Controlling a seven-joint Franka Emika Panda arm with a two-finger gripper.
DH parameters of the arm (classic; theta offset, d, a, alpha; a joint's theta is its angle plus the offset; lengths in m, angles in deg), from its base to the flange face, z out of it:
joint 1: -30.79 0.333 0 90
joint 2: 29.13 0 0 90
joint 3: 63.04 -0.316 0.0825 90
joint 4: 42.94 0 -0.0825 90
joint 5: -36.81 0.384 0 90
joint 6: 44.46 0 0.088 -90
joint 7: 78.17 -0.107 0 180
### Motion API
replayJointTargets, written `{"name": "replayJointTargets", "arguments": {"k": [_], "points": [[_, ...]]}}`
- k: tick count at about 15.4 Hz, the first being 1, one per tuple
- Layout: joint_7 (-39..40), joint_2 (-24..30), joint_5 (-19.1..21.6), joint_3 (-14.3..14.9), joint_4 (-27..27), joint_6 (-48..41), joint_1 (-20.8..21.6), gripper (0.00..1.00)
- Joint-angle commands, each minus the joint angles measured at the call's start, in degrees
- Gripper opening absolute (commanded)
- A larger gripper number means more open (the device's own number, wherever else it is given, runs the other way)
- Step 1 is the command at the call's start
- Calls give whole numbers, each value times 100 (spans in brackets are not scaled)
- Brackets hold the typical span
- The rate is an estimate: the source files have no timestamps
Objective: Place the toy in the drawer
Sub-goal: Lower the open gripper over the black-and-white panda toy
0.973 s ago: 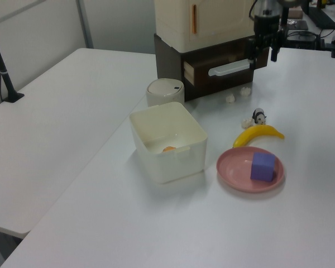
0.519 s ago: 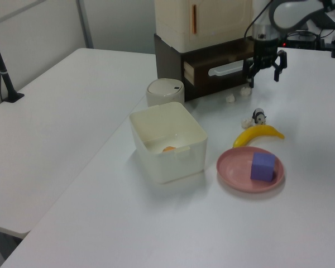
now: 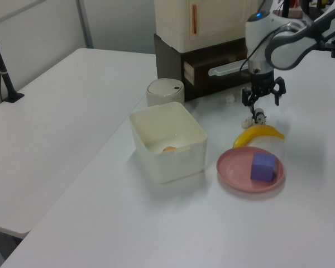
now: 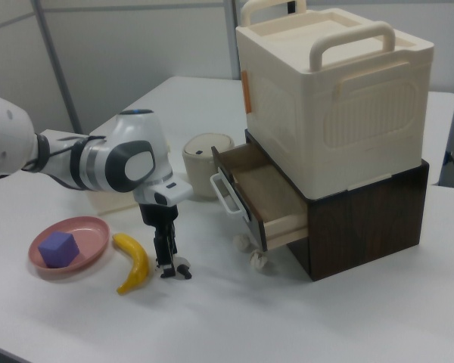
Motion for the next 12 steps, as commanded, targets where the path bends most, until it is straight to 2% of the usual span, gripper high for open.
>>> {"name": "replayJointTargets", "arguments": {"k": [1, 2, 3, 6, 9, 12], "points": [[-354, -254, -250, -11, 30, 264, 66, 100], [-364, -281, -285, -20, 30, 264, 66, 96], [-364, -299, -346, -20, 30, 264, 66, 84], [-355, -299, -399, -20, 30, 247, 110, 55], [-337, -290, -399, -20, 4, 229, 110, 30], [-311, -220, -399, -29, -101, 124, 110, 23]]}}
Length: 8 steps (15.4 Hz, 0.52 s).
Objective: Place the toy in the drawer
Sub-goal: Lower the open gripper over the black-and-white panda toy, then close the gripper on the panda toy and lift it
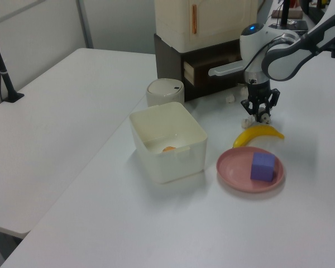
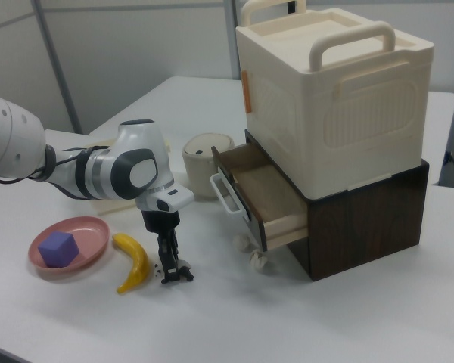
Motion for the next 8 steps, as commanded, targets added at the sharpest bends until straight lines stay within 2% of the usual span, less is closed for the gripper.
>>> {"name": "replayJointTargets", "arguments": {"k": [1, 5, 6, 8], "points": [[-103, 192, -139, 19, -92, -167, 71, 19], [-59, 570, 19, 10, -504, -414, 44, 18], [-24, 640, 159, 10, -645, -441, 27, 13], [168, 746, 632, 36, -1039, -502, -26, 12]]}}
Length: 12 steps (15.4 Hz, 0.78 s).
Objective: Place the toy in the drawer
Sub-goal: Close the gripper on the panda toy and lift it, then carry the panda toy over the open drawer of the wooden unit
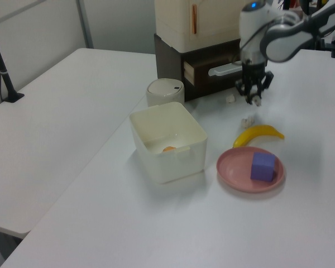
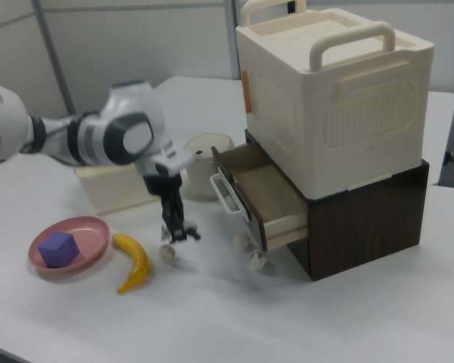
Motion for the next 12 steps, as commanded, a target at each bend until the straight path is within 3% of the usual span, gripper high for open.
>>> {"name": "replayJointTargets", "arguments": {"k": [1, 6, 12], "points": [[228, 324, 780, 80, -726, -330, -28, 12], [168, 228, 1661, 369, -1817, -181, -449, 9], [-17, 9, 1715, 721, -1898, 890, -502, 7]]}}
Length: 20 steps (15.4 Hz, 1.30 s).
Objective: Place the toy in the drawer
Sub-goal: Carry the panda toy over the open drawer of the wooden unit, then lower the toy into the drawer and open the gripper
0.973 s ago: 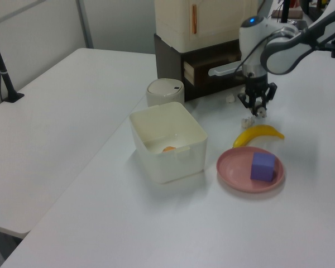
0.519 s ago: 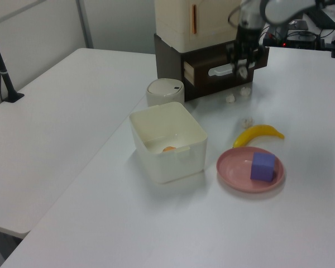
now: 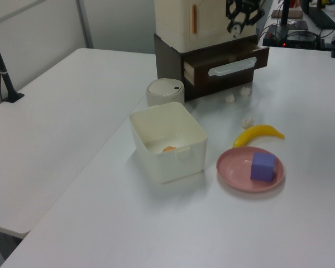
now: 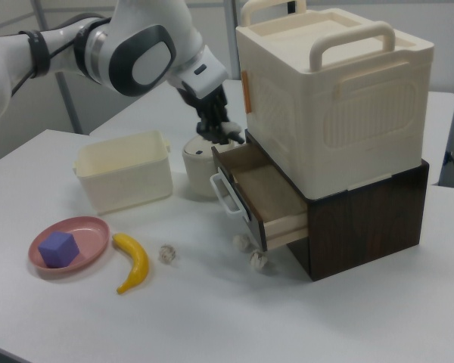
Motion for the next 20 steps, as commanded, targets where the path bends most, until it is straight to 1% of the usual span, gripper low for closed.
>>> {"name": "replayJointTargets", "arguments": {"k": [1, 3, 4, 5, 6, 14, 15, 16, 19, 20], "points": [[-132, -390, 100, 222, -76, 734, -28, 7], [-185, -602, 56, 223, -59, 1314, -203, 8], [-194, -672, 64, 223, -58, 1369, -265, 16], [-194, -681, 64, 223, -58, 1369, -301, 66], [-185, -681, 64, 223, -58, 1369, -310, 100], [-124, -602, 38, 223, -41, 1282, -275, 100], [-115, -559, 29, 223, -41, 1151, -248, 100], [-71, -489, -6, 214, -32, 915, -231, 100], [630, -164, -6, 135, -58, -288, -178, 100], [998, 3, -6, 135, -76, -848, -30, 100]]}}
